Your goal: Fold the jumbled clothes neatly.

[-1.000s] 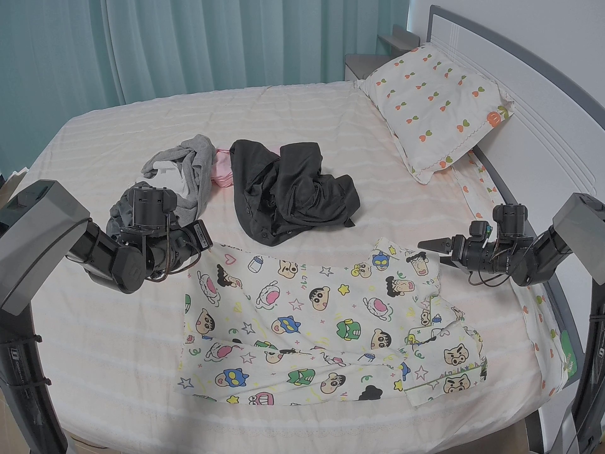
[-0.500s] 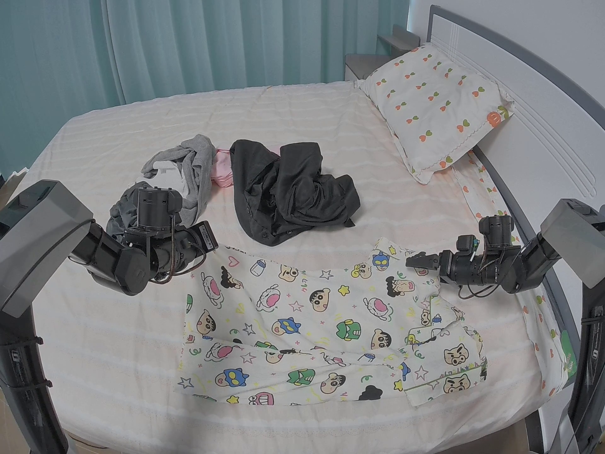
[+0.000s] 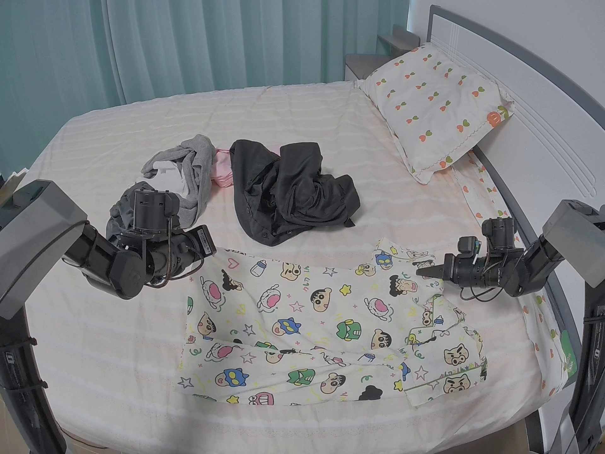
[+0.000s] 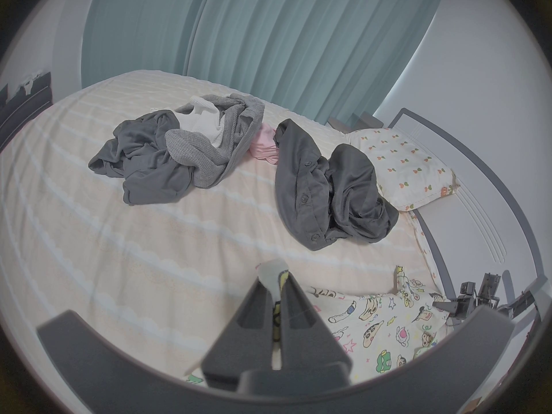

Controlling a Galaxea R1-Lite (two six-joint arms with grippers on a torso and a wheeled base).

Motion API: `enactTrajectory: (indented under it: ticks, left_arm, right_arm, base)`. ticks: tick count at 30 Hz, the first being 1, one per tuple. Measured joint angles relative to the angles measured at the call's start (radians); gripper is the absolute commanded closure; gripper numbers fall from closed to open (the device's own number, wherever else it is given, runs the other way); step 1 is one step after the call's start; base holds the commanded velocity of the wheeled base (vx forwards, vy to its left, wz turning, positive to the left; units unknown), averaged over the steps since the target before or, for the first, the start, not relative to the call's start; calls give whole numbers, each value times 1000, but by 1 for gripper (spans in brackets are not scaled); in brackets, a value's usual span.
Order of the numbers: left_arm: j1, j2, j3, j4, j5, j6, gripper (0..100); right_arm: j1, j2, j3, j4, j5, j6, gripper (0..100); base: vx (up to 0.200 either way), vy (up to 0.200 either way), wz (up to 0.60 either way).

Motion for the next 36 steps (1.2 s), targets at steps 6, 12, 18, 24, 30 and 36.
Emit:
enactTrajectory:
  ticks: [6,12,18,24,30,36]
  left_arm:
    - [2,-36,45,0,-13,35,100]
    - [2,-74,89,-1,-25,46,100]
    - [1,-113,148,-6,-27,50,100]
    - [0,-144,218,-10,-27,62,100]
    - [-2,-176,289,-14,-46,67,100]
    - [-4,-204,349,-16,-53,93,100]
  right_arm:
    - [-17,-30,77,-76,31,-10,100]
    - [-22,-63,177,-187,45,-14,100]
    - [-22,-101,261,-211,73,-40,100]
    - [-24,-135,332,-213,85,-96,100]
    - [-24,-175,396,-213,107,-129,100]
    - [-26,-203,461,-213,109,-205,100]
  base:
    - [0,0,0]
    - [0,0,0]
    - [0,0,0]
    - [0,0,0]
    - [0,0,0]
    - [0,0,0]
